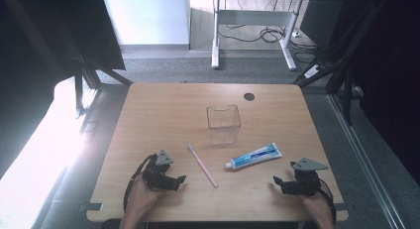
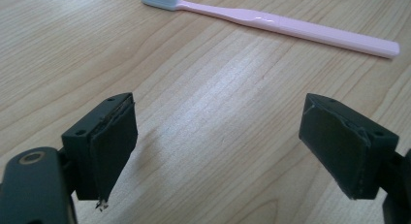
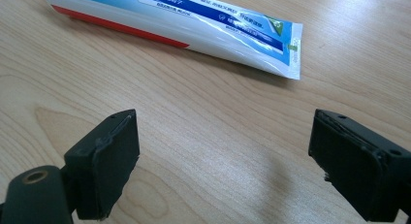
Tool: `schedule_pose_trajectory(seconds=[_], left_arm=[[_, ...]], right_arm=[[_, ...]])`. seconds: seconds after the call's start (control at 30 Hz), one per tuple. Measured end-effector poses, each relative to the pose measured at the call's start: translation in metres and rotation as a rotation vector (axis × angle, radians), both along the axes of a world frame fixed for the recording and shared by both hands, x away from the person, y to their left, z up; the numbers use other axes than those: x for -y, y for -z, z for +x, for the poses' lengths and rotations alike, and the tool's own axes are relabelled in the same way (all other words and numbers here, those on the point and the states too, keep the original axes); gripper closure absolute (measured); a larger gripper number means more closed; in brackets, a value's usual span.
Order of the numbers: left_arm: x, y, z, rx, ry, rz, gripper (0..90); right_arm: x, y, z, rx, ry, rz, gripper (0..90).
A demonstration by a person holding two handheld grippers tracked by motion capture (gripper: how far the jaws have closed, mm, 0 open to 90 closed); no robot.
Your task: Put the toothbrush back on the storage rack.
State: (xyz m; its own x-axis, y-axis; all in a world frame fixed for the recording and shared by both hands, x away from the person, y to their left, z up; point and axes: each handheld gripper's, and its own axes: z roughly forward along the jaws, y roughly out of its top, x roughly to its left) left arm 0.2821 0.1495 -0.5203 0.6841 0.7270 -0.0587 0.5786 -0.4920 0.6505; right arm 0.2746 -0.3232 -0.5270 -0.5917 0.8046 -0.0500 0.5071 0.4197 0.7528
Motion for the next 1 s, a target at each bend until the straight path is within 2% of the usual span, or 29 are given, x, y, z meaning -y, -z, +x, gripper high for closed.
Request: schedule_pose_trajectory(seconds=[0.07,0.13,0.23,0.43,0.53,0.63,0.83,1.0], left_arm=[[0.001,-0.001,-0.001,0.004,0.001,0.006,20.1],[0.002,-0.003,-0.001,0.006,0.007,0.004,21.9],[0.003,-0.006,-0.001,0.008,0.019,-0.002,31.3],[0.007,-0.011,-0.001,0.015,0.03,0.001,39.6],[0.011,-0.013,0.0,0.007,0.034,-0.014,44.6],[0.016,-0.013,0.003,0.004,0.044,-0.007,51.8],[0.021,-0.016,0.005,0.0,0.061,-0.006,60.5],[0.027,-0.019,0.007,-0.023,0.086,-0.011,71.3]], right_arm=[[0.0,0.0,0.0,0.001,0.002,0.001,11.5],[0.0,0.0,0.0,0.001,0.004,0.004,11.6],[0.0,-0.001,0.0,0.005,0.004,0.006,11.6],[0.001,-0.001,-0.001,0.009,0.01,0.01,11.7],[0.001,-0.001,-0.001,0.008,0.008,0.007,11.8],[0.001,-0.001,-0.001,0.01,0.01,0.012,11.8],[0.001,-0.001,-0.001,0.009,0.01,0.014,11.8],[0.002,-0.001,-0.001,0.009,0.011,0.009,12.0]])
